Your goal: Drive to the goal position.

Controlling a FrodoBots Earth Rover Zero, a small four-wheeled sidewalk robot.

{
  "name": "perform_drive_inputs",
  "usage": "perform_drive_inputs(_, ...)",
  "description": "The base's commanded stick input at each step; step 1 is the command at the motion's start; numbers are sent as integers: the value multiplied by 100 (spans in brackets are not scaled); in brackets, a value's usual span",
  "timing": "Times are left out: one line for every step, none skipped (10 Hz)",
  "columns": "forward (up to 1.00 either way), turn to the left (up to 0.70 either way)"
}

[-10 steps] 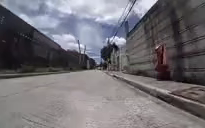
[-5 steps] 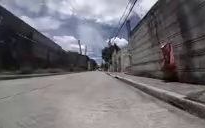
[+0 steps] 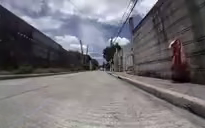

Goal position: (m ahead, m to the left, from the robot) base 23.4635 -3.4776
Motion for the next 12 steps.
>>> perform_drive_inputs(70,-2)
perform_drive_inputs(70,-2)
perform_drive_inputs(70,-2)
perform_drive_inputs(70,-2)
perform_drive_inputs(70,-1)
perform_drive_inputs(70,0)
perform_drive_inputs(70,0)
perform_drive_inputs(70,0)
perform_drive_inputs(70,-1)
perform_drive_inputs(70,-2)
perform_drive_inputs(70,-2)
perform_drive_inputs(70,-2)
